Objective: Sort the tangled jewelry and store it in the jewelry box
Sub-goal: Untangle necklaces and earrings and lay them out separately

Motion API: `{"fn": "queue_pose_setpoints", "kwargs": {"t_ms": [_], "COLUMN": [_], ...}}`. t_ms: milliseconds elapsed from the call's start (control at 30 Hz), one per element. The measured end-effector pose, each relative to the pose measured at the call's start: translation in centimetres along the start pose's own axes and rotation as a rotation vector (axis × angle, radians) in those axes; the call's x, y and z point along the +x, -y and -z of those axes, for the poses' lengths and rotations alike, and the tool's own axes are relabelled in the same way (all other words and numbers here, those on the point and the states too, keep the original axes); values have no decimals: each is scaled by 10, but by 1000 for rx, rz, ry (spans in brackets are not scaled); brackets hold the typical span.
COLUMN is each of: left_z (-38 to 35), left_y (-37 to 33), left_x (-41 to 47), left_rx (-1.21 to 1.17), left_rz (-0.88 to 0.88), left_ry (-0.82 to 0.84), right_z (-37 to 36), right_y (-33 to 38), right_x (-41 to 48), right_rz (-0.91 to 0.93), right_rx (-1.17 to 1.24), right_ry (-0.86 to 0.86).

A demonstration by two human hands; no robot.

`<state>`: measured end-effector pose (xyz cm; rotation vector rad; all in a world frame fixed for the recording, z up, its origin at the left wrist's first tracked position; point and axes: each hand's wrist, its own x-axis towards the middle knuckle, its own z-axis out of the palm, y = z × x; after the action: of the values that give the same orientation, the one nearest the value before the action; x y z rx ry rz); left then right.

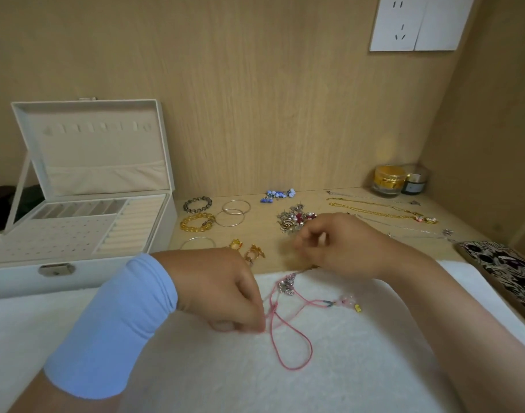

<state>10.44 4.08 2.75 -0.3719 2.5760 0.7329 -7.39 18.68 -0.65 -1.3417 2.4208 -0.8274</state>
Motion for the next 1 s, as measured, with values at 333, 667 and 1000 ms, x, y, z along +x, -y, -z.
{"fn": "queue_pose_setpoints", "kwargs": {"t_ms": [333, 667, 1000], "left_z": [-22, -19, -12], "left_y": [6, 11, 9], "left_x": [47, 49, 47], "left_rx": [-28, -103, -484], "left_rz": [-47, -77, -160], "left_ry": [-485, -495, -524], "right_z": [-3, -5, -9], "right_y": [8, 3, 7], "right_x": [-2, 0, 2], "right_rz": [111, 101, -77], "right_rx": [-20, 107, 302], "right_ry": [179, 222, 203]}}
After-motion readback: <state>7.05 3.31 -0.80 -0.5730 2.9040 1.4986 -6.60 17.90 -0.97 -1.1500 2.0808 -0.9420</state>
